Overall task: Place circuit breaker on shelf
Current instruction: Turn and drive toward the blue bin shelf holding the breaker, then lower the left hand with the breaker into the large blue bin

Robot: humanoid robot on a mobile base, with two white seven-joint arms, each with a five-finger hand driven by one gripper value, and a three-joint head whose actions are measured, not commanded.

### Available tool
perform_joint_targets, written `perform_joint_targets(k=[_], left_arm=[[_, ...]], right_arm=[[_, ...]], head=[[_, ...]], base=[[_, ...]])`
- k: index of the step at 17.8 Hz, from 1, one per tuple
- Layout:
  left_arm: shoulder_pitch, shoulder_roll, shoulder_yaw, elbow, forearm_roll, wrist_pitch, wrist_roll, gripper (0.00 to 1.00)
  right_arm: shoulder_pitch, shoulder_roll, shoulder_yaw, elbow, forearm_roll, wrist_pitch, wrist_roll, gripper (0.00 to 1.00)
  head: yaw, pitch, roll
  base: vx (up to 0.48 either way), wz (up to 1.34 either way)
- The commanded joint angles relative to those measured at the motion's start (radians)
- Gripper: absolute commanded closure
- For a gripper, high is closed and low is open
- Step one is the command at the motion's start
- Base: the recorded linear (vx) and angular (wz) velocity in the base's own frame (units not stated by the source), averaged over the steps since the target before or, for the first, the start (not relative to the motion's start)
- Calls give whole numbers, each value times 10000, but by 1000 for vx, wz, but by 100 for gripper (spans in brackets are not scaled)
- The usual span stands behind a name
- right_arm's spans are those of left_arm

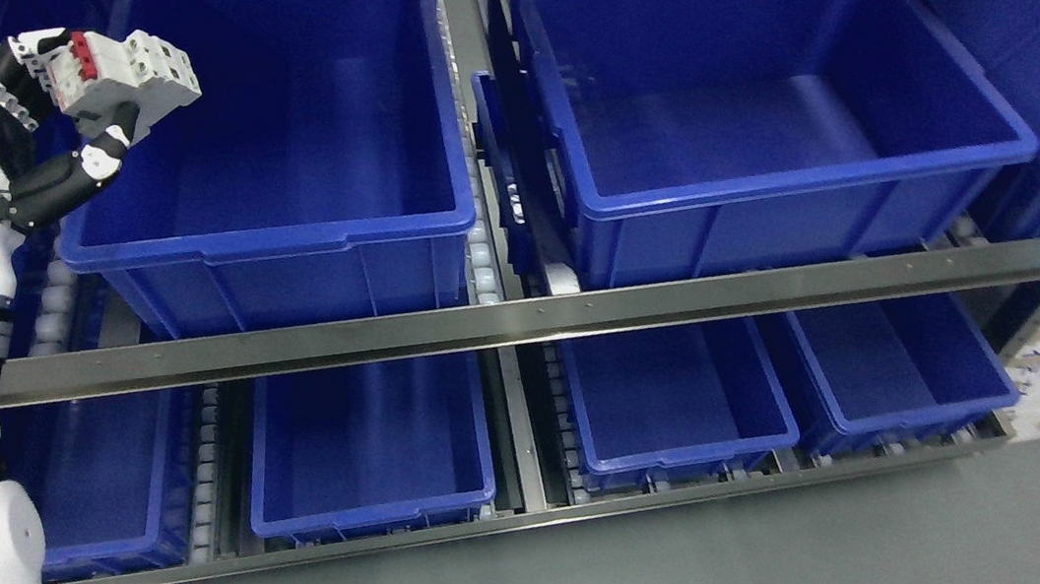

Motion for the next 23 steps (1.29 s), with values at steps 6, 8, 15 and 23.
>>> perform_joint_targets(k=[6,8,15,23], left_arm=[[-3130,2909,-3006,5135,-1689,405,-307,86],[-3698,3663,-3898,6347,-2195,405,-353,86],[-3700,4892,-4239,7227,-3670,466,-2008,86],[-5142,4465,-6217,9328,-4084,589,-2163,84]], right_arm=[[2,-175,199,1,0,549,5,0],[2,-175,199,1,0,549,5,0],[2,-175,199,1,0,549,5,0],[2,-175,199,1,0,549,5,0]], head=[[0,-1,0],[0,0,0],[0,0,0],[0,-1,0]], base=[[226,177],[235,-107],[143,-144],[29,-26]])
